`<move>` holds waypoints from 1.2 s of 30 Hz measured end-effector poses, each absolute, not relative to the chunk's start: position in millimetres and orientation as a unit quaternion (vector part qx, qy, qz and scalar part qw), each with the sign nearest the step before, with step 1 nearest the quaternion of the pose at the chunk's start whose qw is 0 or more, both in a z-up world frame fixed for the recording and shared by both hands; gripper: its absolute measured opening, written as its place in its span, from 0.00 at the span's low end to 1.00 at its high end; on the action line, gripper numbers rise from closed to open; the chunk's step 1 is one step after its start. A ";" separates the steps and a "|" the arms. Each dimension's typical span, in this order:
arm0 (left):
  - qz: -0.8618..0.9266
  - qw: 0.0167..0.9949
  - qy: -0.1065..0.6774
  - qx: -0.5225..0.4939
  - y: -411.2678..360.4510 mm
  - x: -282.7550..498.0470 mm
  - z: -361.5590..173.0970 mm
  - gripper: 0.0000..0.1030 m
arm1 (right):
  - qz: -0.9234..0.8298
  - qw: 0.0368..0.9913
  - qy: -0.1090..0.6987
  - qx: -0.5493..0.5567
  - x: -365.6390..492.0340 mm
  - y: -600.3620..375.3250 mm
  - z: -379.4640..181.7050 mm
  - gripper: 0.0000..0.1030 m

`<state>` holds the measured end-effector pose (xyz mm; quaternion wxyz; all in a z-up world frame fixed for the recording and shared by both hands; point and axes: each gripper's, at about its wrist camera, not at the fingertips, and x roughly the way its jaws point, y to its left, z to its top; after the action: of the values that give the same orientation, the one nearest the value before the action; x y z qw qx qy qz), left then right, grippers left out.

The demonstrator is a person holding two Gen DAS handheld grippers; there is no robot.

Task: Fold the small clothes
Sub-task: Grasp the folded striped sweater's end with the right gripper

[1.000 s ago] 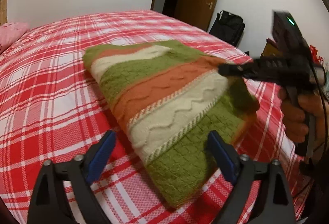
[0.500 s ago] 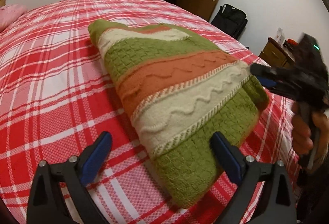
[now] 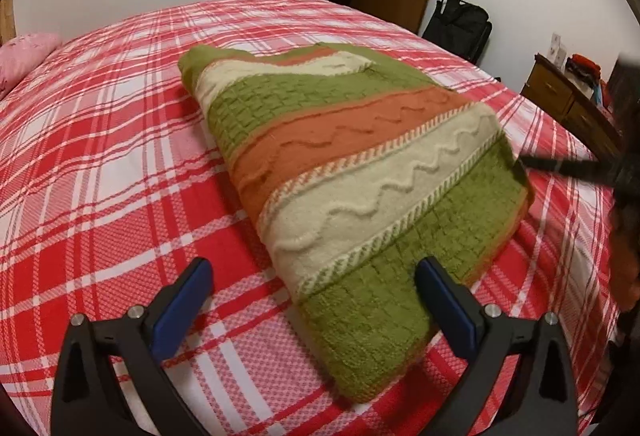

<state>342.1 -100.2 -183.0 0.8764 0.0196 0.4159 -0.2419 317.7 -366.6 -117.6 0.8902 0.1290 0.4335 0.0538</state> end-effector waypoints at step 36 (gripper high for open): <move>-0.269 0.843 0.458 -0.091 -86.8 378.9 -185.7 1.00 | 0.175 0.872 0.428 0.162 459.9 -371.7 -128.7 0.57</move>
<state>378.9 -86.8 -185.7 0.8427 -0.0911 0.4577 -0.2685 459.9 -371.7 -128.7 0.8715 0.1622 0.4285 0.1748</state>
